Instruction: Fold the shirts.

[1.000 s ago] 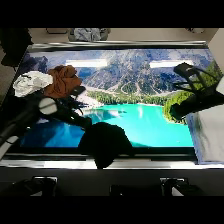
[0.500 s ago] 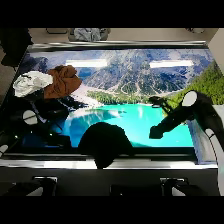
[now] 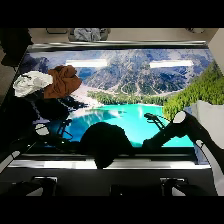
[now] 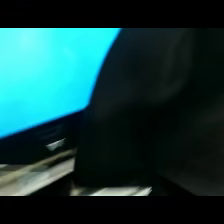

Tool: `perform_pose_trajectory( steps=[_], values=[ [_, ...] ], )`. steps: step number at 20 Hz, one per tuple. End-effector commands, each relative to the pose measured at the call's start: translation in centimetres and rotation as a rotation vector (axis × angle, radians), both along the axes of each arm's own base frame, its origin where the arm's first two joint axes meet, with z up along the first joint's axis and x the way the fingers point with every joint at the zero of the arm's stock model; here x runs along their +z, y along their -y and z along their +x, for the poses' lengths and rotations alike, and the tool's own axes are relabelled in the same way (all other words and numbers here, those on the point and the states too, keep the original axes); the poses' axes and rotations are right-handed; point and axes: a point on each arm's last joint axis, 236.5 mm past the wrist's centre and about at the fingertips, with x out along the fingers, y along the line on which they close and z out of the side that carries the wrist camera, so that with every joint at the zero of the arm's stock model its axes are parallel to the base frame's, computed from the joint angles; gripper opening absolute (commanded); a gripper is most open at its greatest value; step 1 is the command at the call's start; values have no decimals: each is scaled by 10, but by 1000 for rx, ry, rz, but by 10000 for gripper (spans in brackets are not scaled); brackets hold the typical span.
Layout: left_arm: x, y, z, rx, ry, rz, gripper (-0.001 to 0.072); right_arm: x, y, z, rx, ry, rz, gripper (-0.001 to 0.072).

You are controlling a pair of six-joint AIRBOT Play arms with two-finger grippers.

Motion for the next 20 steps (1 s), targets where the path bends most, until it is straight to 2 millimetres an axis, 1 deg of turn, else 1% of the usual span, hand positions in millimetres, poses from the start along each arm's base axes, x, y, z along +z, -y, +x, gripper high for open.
perform_pose_trajectory(
  steps=[1, 2, 3, 5, 7, 8, 9, 11, 12, 14, 15, 16, 17, 18, 19, 20],
  values=[
    [-3, 15, 15, 49, 54, -28, 287, -11, -22, 3, -105, 13, 88, 633],
    [-3, 15, 16, 50, 57, -28, 82, -14, -23, 4, -124, 17, 89, 633],
    [-2, 15, 17, 49, 59, -28, 37, -17, -23, 5, -136, 22, 87, 633],
    [0, 16, 19, 47, 65, -31, 37, -19, -25, 9, -160, 33, 92, 632],
    [4, 16, 23, 48, 78, -35, 36, -19, -32, 15, -173, 60, 100, 632],
    [5, 17, 25, 48, 83, -36, 36, -23, -38, 19, -175, 79, 83, 632],
    [7, 17, 27, 48, 89, -38, 36, -28, -46, 18, -168, 82, 68, 632],
    [9, 18, 28, 43, 91, -41, 36, -44, -63, 11, -156, 57, 30, 632],
    [11, 19, 28, 39, 90, -43, 36, -50, -68, 8, -151, 47, 18, 613],
    [17, 20, 35, 39, 109, -49, 36, -55, -70, 6, -150, 35, 10, 415],
    [24, 22, 42, 34, 130, -56, 36, -54, -69, 5, -138, 35, 7, 88],
    [32, 24, 52, 26, 162, -59, 36, -51, -66, 6, -124, 38, 2, 45],
    [44, 23, 66, 17, 205, -61, 35, -47, -61, 11, -102, 55, -9, 44],
    [58, 20, 81, 12, 251, -56, 34, -39, -52, 21, -68, 90, -32, 44],
    [78, 15, 101, 7, 311, -45, 34, -26, -39, 36, -45, 141, -59, 44],
    [105, 6, 124, 8, 388, -32, 34, -5, -22, 60, -36, 224, -94, 44]
  ],
)
